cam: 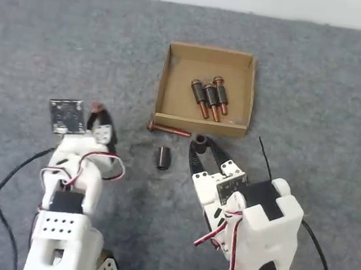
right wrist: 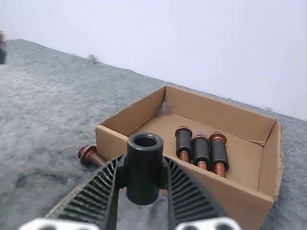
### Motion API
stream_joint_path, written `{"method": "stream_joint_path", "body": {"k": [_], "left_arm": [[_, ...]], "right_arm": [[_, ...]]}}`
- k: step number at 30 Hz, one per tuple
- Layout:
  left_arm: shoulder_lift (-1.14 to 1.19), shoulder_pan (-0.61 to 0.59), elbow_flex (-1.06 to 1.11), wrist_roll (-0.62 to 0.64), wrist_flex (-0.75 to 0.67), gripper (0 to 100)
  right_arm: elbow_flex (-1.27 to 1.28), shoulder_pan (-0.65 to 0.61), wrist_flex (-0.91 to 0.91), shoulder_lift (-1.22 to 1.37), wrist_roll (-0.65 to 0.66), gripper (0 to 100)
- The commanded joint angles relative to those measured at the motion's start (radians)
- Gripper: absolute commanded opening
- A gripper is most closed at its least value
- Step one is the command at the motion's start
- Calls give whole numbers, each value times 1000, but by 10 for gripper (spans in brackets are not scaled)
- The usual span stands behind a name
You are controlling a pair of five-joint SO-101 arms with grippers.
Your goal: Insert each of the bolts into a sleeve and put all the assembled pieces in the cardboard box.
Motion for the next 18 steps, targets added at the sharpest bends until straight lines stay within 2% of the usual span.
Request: {"method": "stream_joint_path", "body": {"k": [1, 3, 9, 15, 18], "left_arm": [[-35, 118, -70, -3, -97, 11], [-29, 149, -125, 18, -97, 11], [-28, 255, -292, 213, -97, 11], [-28, 394, -320, 212, -97, 11], [-26, 454, -320, 123, -95, 11]], "right_arm": [[28, -4, -30, -39, 12, 6], [28, -7, -30, -39, 12, 6], [28, -8, -30, -39, 12, 6], [28, -10, -30, -39, 12, 6], [28, -12, -30, -39, 11, 6]]}}
